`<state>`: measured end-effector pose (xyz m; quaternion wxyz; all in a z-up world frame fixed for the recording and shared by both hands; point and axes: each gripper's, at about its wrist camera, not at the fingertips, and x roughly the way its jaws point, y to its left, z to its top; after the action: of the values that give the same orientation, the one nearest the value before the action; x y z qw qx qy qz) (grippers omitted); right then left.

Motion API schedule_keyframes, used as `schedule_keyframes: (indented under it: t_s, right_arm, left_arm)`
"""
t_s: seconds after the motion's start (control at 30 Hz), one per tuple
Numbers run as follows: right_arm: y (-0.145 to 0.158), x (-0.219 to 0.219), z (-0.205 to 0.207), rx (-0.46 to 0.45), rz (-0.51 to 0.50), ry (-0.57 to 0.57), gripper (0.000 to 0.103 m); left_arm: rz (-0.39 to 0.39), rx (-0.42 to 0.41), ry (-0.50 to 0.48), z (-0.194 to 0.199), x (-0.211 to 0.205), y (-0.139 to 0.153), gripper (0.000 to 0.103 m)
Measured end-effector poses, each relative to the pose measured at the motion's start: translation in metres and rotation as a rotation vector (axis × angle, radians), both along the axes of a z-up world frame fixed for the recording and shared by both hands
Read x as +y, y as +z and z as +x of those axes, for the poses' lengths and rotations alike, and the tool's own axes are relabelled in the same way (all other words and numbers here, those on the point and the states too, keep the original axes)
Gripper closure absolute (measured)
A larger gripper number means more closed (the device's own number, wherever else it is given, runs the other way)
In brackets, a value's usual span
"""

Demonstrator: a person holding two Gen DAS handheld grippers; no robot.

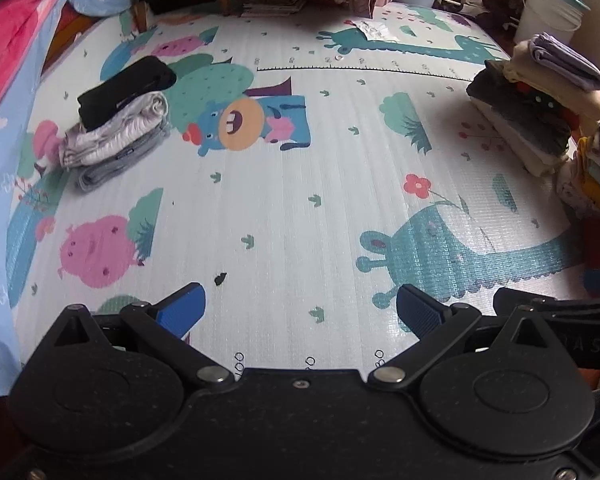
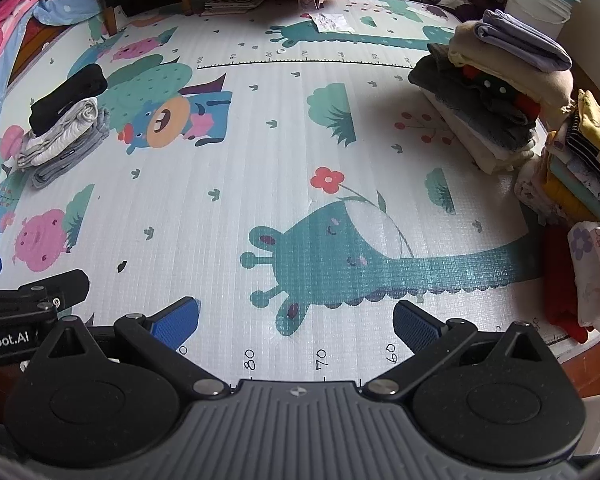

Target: Fold clothes

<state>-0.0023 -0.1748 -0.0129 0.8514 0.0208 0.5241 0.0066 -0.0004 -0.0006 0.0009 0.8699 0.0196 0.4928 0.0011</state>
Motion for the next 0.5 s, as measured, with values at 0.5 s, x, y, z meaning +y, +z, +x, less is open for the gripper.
schedule_keyframes:
  t_s: [0.5]
  right_arm:
    - [0.0, -0.002, 0.001, -0.001, -0.011, 0.004, 0.0]
  left_arm:
    - [-0.034, 0.022, 0.028, 0.002, 0.008, -0.003, 0.0]
